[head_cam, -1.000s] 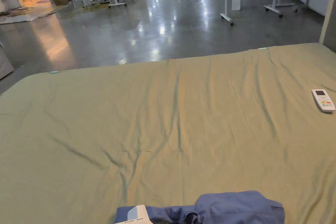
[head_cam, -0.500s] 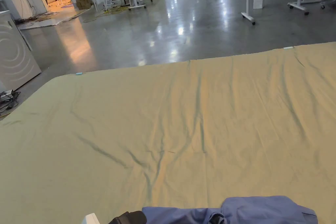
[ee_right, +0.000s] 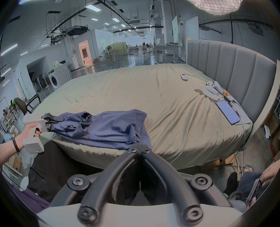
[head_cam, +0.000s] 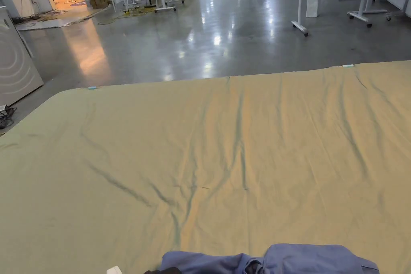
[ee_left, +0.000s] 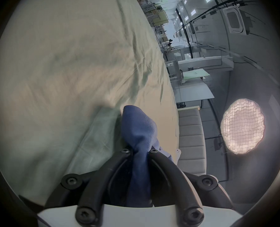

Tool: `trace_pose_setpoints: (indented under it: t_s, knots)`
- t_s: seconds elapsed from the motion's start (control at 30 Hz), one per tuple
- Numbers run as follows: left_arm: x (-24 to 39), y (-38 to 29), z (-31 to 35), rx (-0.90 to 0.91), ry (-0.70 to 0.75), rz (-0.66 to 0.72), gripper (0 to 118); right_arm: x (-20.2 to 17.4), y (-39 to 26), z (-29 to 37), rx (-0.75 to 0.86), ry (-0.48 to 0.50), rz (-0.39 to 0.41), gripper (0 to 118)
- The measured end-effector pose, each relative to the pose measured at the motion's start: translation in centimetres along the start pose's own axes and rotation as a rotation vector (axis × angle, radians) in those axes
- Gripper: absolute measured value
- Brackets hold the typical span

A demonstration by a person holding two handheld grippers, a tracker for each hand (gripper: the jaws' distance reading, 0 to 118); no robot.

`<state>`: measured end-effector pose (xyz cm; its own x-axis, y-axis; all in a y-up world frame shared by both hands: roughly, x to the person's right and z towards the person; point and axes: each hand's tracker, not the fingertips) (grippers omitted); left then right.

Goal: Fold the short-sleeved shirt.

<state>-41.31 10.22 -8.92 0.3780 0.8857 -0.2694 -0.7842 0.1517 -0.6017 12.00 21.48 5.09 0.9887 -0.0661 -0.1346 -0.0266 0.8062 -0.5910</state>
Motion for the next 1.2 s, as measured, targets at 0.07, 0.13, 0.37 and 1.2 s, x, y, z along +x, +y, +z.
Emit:
trace_pose_setpoints:
  t_s: [0.07,0.13,0.37,1.2]
  knots:
    - [1.7,1.0,2.5,0.013,0.025,-0.052,13,-0.1,0.1,-0.1,-0.003,-0.001,0.009,0]
    - [2.8,2.6,4.8,0.036,0.078,-0.137,13,-0.1,0.1,-0.1,0.001,-0.001,0.01,0]
    - [7.7,4.6,7.0,0.122,0.315,-0.421,13,-0.6,0.1,-1.3,0.004,0.038,-0.012,0]
    - [14.3,-8.8,-11.0,-0.116,0.1,-0.605,35,1.3,-3.2,0.0,-0.048,0.027,-0.105,0]
